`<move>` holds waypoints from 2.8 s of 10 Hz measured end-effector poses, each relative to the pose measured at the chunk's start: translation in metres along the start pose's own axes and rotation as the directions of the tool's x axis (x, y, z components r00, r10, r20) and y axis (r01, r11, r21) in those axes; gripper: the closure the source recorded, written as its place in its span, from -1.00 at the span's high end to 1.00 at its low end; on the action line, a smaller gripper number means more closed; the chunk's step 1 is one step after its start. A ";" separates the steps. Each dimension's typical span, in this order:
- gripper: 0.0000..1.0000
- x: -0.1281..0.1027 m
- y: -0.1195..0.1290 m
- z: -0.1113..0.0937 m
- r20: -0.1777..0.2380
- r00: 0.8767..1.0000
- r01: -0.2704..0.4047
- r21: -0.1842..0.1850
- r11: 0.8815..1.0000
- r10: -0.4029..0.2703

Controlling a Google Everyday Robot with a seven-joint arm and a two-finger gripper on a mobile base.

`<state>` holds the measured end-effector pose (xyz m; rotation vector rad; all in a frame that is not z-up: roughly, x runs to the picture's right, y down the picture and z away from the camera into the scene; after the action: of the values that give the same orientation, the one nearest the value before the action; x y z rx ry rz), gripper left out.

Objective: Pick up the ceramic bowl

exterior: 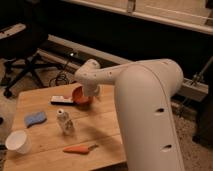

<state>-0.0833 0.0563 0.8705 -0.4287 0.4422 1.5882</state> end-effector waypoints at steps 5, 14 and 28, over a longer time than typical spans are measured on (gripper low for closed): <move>0.30 0.000 -0.001 0.000 0.000 1.000 -0.001 0.000 1.000 0.001; 0.30 0.000 -0.002 0.000 0.000 1.000 -0.002 0.001 1.000 0.002; 0.30 -0.048 0.007 0.011 0.074 0.997 0.025 -0.080 0.996 -0.019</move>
<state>-0.0873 0.0208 0.9055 -0.4342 0.3167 1.5989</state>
